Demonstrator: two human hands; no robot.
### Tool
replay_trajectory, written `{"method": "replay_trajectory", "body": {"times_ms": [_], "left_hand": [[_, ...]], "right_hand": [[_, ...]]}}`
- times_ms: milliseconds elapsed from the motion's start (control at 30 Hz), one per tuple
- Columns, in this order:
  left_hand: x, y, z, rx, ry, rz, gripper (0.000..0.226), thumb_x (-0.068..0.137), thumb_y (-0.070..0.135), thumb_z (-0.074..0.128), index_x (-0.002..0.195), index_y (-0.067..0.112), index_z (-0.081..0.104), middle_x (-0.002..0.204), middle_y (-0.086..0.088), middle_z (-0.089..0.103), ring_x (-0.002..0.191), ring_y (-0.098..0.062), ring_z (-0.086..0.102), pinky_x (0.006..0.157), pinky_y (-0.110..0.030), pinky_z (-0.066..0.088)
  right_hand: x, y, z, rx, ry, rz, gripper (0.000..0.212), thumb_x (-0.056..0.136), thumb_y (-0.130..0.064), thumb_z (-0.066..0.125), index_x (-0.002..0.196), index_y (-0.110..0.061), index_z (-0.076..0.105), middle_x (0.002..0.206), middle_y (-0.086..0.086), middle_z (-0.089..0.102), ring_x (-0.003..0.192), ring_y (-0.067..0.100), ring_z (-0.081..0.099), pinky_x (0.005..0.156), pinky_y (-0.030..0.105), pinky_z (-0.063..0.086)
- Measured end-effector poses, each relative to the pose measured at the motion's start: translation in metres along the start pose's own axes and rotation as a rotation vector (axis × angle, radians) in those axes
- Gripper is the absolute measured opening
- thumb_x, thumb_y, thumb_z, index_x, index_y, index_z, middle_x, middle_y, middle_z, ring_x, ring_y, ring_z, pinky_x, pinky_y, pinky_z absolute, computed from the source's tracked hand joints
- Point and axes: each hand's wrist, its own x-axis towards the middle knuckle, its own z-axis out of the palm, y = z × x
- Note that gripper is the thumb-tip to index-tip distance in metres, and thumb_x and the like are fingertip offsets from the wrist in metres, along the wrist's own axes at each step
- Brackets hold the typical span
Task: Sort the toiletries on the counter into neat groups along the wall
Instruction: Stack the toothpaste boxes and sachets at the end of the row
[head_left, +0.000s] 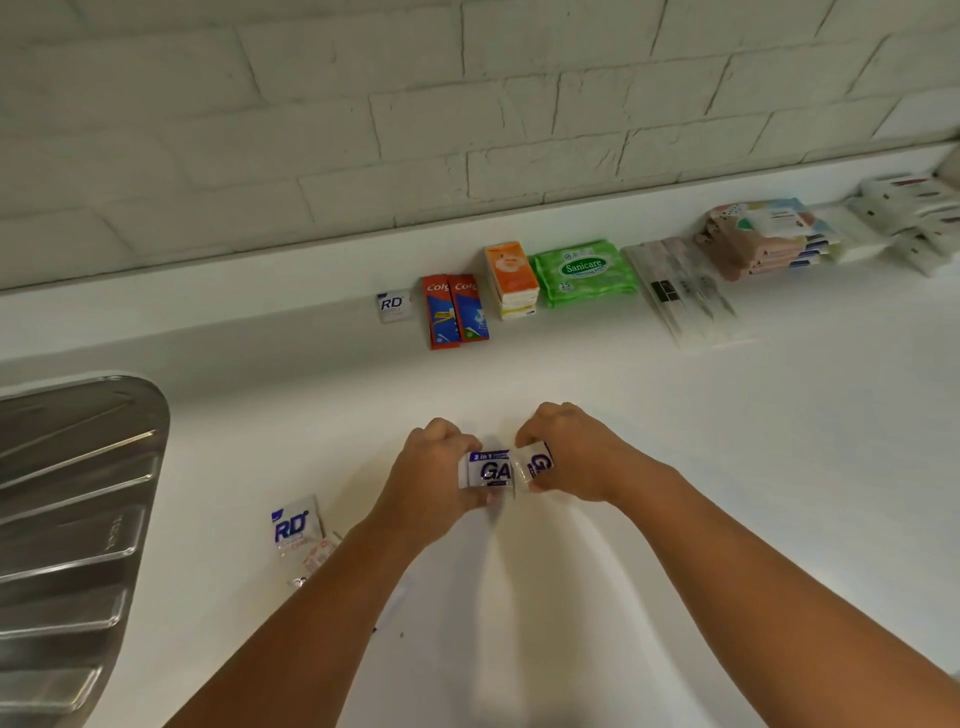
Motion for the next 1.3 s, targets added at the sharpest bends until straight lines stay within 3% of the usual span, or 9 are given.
{"method": "replay_trajectory", "body": {"times_ms": [233,467,567,733,967,1033,1133,1233,1300], "left_hand": [[0.005,0.007,-0.007,-0.088,-0.084,-0.095,0.052,0.068,0.049,0.087,0.105,0.031,0.053,0.095,0.011,0.06,0.088,-0.012,0.055,0.071,-0.025,0.048],[0.009,-0.007,-0.012,-0.378,0.036,-0.184,0.033,0.077,0.026,0.084,0.097,0.027,0.058,0.074,0.013,0.069,0.066,-0.004,0.064,0.056,-0.013,0.046],[0.017,-0.025,-0.022,-0.551,0.12,-0.254,0.019,0.077,0.022,0.084,0.09,0.022,0.07,0.073,0.005,0.071,0.067,-0.019,0.064,0.063,-0.034,0.05],[0.038,-0.057,-0.047,-0.711,0.287,-0.348,0.007,0.085,0.014,0.076,0.082,0.02,0.074,0.065,0.003,0.063,0.062,-0.016,0.056,0.069,-0.041,0.053],[0.11,-0.103,-0.089,-0.605,0.409,-0.426,0.016,0.077,0.029,0.079,0.081,0.015,0.072,0.06,0.002,0.063,0.054,-0.014,0.052,0.06,-0.028,0.042],[0.133,-0.121,-0.093,-0.599,0.419,-0.479,0.028,0.065,0.041,0.081,0.079,0.017,0.074,0.062,0.0,0.068,0.054,-0.015,0.056,0.065,-0.032,0.051],[0.159,-0.139,-0.095,-0.572,0.397,-0.522,0.019,0.067,0.038,0.082,0.066,0.021,0.073,0.062,-0.005,0.069,0.06,-0.019,0.061,0.078,-0.045,0.061],[0.173,-0.143,-0.1,-0.506,0.361,-0.552,0.019,0.083,0.026,0.073,0.076,0.008,0.073,0.075,-0.017,0.073,0.065,-0.025,0.065,0.081,-0.048,0.061],[0.18,-0.146,-0.101,-0.464,0.373,-0.572,0.029,0.075,0.034,0.075,0.082,0.006,0.075,0.08,-0.021,0.074,0.072,-0.034,0.071,0.078,-0.048,0.061]], "right_hand": [[-0.004,0.003,0.008,0.177,0.045,0.089,0.028,0.078,-0.021,0.08,0.096,-0.023,0.059,0.096,0.0,0.061,0.083,0.02,0.06,0.07,0.032,0.053],[0.014,0.002,0.008,0.391,0.152,0.111,0.011,0.096,-0.016,0.059,0.087,-0.022,0.06,0.087,-0.002,0.065,0.076,0.017,0.062,0.062,0.025,0.048],[0.026,-0.003,0.011,0.68,0.226,0.13,0.01,0.095,-0.01,0.058,0.094,-0.015,0.067,0.089,0.003,0.073,0.078,0.021,0.071,0.074,0.037,0.059],[0.044,-0.027,0.003,1.114,0.314,0.15,0.007,0.094,-0.004,0.062,0.089,-0.006,0.067,0.086,0.018,0.073,0.058,0.025,0.066,0.055,0.033,0.056],[0.075,-0.048,-0.009,1.288,0.303,0.086,0.006,0.094,-0.004,0.061,0.096,-0.002,0.066,0.086,0.021,0.073,0.059,0.029,0.064,0.06,0.038,0.057],[0.081,-0.051,-0.012,1.295,0.311,0.081,0.008,0.095,-0.003,0.059,0.096,-0.005,0.067,0.085,0.018,0.073,0.06,0.027,0.065,0.062,0.038,0.058],[0.089,-0.053,-0.016,1.282,0.334,0.093,0.009,0.096,-0.004,0.058,0.099,-0.005,0.067,0.087,0.018,0.072,0.06,0.026,0.066,0.062,0.036,0.057],[0.096,-0.054,-0.017,1.292,0.341,0.099,0.01,0.096,-0.003,0.057,0.098,-0.003,0.066,0.09,0.021,0.071,0.061,0.027,0.065,0.06,0.033,0.055],[0.098,-0.055,-0.015,1.285,0.322,0.101,0.011,0.096,-0.002,0.056,0.098,-0.003,0.067,0.091,0.021,0.071,0.061,0.027,0.065,0.06,0.032,0.055]]}}
